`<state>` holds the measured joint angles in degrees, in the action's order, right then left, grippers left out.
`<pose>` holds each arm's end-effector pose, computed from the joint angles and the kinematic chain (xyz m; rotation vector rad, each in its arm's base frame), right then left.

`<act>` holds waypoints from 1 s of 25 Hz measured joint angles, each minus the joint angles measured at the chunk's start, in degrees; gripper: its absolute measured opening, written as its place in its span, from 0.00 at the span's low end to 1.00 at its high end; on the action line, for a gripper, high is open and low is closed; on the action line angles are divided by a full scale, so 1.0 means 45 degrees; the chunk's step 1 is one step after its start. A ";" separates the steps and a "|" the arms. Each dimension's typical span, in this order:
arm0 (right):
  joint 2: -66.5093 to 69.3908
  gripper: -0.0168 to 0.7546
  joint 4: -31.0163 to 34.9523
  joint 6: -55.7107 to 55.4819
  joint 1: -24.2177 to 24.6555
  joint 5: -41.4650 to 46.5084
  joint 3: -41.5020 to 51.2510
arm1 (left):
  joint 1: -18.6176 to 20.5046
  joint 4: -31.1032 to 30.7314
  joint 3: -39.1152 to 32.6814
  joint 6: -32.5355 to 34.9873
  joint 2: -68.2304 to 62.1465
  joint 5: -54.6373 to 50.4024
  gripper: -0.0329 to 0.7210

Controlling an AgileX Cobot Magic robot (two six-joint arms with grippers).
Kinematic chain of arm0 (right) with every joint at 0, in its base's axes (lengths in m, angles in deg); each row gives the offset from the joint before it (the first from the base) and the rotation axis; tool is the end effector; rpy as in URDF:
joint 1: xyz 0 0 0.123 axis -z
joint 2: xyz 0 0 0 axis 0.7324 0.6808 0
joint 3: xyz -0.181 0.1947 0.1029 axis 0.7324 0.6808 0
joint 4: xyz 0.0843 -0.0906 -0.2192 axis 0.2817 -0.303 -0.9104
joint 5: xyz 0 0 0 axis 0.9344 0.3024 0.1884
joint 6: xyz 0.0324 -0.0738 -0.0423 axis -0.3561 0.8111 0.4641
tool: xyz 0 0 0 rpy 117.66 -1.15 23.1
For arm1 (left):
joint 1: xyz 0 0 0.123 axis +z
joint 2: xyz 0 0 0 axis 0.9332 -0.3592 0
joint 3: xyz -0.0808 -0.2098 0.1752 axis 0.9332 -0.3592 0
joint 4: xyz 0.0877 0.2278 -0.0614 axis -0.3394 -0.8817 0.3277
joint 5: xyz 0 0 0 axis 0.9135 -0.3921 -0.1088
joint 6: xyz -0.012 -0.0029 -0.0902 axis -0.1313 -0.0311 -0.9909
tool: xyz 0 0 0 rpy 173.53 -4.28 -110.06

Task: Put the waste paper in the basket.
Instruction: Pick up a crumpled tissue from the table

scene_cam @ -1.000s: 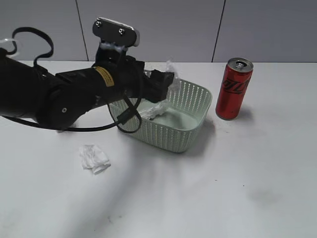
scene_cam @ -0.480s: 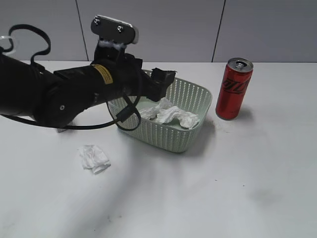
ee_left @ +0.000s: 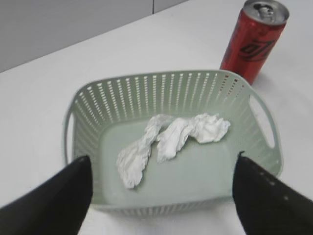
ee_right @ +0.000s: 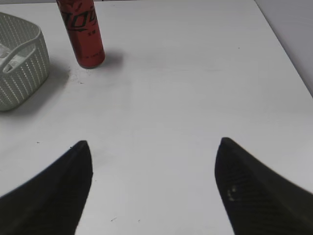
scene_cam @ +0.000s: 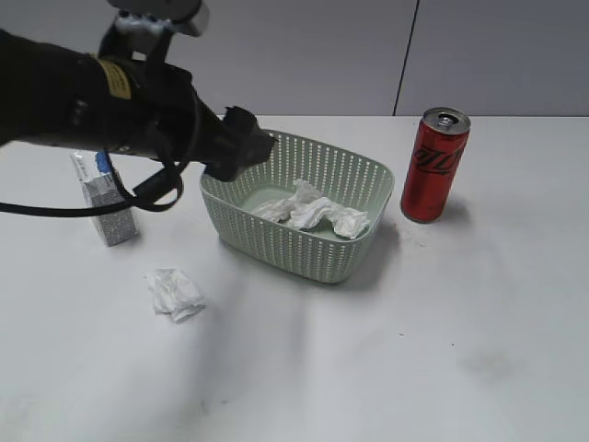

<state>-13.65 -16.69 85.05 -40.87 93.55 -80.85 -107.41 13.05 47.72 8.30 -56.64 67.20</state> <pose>0.0096 0.0123 0.2636 0.0170 1.9923 0.0777 0.2558 -0.2050 0.2548 0.7295 2.1079 -0.3969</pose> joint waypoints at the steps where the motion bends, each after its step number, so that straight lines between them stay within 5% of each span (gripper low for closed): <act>1: 0.0000 0.78 0.0000 0.0000 0.0000 0.0000 0.0000 | 0.0082 -0.0034 0.0123 0.0000 0.0243 -0.0793 0.94; 11: 0.0000 0.78 0.0000 0.0000 0.0000 0.0000 0.0000 | 0.0270 -0.0140 0.0989 0.0828 0.0274 -0.7488 0.85; 25: 0.0000 0.78 0.0000 0.0000 0.0000 0.0000 0.0000 | 0.0270 -0.1038 0.1043 0.0956 -0.3481 -0.6751 0.83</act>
<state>-13.65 -16.69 85.05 -40.87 93.55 -80.85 -106.20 8.37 52.41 12.60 -72.31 36.82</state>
